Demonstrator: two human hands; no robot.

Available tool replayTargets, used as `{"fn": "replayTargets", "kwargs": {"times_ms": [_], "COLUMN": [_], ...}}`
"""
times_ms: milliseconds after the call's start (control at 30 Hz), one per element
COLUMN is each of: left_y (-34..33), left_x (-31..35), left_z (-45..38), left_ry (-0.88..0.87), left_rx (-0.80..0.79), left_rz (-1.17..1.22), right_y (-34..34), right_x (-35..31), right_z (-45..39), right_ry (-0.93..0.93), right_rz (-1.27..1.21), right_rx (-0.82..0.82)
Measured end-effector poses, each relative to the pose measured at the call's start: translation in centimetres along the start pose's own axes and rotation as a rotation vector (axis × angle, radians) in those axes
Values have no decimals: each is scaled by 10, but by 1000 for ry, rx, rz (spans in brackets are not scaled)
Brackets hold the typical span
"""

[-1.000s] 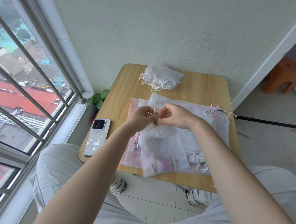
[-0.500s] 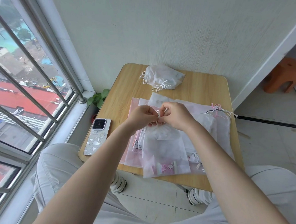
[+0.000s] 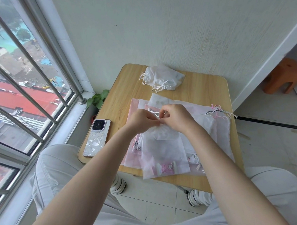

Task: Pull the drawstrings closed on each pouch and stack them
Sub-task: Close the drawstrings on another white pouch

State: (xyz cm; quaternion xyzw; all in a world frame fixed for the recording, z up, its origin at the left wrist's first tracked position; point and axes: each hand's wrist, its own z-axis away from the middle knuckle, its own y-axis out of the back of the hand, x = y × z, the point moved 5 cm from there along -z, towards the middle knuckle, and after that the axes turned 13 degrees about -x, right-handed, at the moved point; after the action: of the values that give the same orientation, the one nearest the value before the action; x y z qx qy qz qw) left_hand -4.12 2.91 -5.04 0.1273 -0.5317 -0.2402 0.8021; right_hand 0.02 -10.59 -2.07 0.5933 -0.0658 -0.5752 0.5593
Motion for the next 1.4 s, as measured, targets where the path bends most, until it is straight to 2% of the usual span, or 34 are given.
{"fn": "replayTargets", "kwargs": {"times_ms": [233, 333, 500, 633, 733, 900, 1100, 1233, 1300, 1400], "left_y": [-3, -2, -2, 4, 1, -8, -5, -5, -4, 1], "left_x": [7, 5, -1, 0, 0, -2, 1, 0, 3, 4], "left_z": [1, 0, -1, 7, 10, 12, 15, 11, 10, 9], "left_ry": [-73, -96, -159, -266, -227, -187, -174, -122, -81, -31], "left_rx": [48, 51, 66, 280, 275, 190, 279, 170, 105, 6], "left_rz": [-100, -137, -118, -78, -1, 134, 82, 163, 95, -186], "right_y": [-1, -5, -5, -13, -16, -19, -17, -12, -7, 6], "right_x": [-12, -7, 10, 16, 18, 19, 25, 34, 36, 42], "right_z": [0, -1, -4, 2, 4, 4, 3, 0, 0, -1], "right_ry": [-57, -84, -46, -75, -93, -103, -135, -139, -143, -186], "right_rz": [257, 223, -260, -680, -901, -982, -949, -871, -763, -543], "right_rx": [-124, -198, -276, -420, -477, -441, -360, -293, -186, 29]}}
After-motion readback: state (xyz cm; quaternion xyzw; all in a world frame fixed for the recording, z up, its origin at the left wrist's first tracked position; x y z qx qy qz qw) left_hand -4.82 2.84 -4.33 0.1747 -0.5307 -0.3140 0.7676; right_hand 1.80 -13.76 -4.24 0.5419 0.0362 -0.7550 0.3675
